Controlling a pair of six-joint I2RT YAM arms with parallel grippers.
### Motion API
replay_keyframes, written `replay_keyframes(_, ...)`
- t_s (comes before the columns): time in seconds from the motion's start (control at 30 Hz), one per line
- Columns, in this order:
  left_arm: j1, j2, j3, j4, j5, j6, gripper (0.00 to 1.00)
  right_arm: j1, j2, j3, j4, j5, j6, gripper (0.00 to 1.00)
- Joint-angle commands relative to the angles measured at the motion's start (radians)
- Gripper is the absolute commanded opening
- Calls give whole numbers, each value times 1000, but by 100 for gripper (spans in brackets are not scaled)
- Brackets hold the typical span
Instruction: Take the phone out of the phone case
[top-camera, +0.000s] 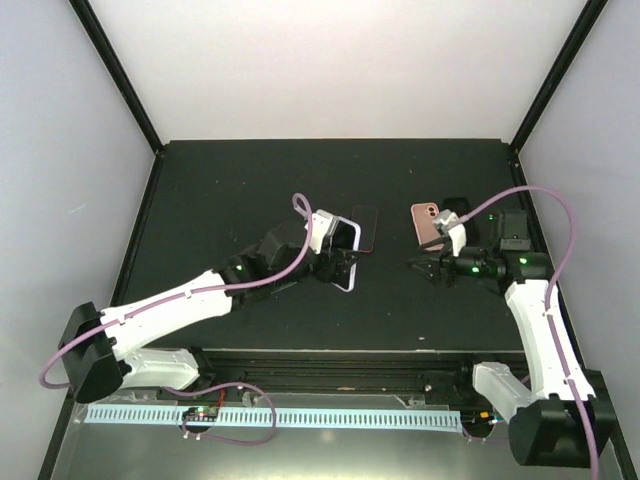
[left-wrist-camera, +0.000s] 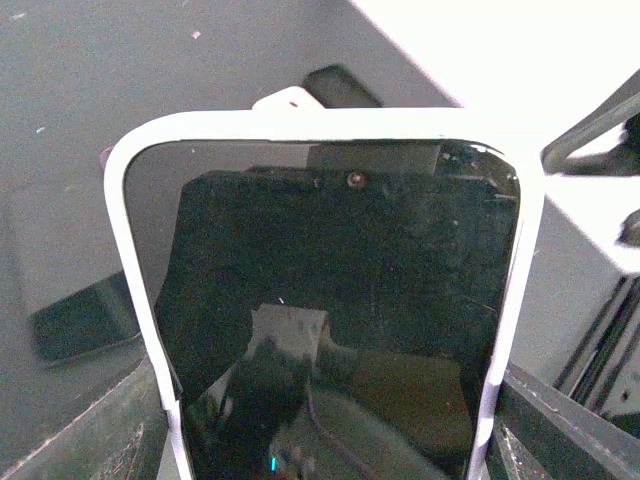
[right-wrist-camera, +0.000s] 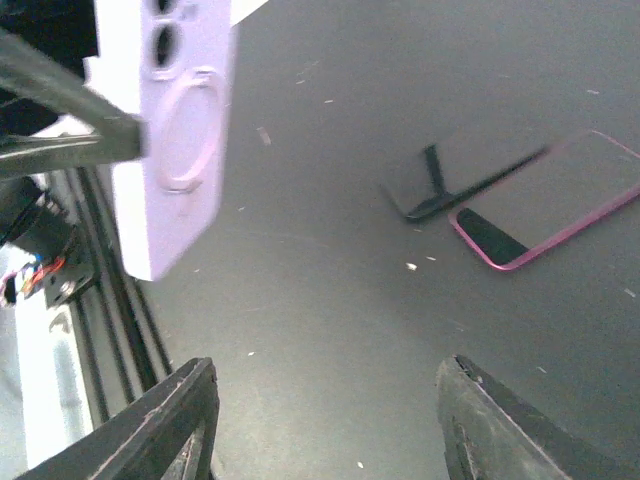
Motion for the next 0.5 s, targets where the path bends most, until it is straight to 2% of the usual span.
replay_keyframes(0.0,-51,6,-18,310,-173,-118,10,193,-16,54,74,149,61,59)
replay_keyframes(0.07,-76,5,-17,326,-283,-155,2,291,-18,66,130,252,105,58)
replay_keyframes(0.3,-160,28,50,275,-552,-262,2,454,33,132,227,339,256,57)
replay_keyframes(0.47,-190,52,56,295,-642,-347,2,550,66,173,283,414,296,57)
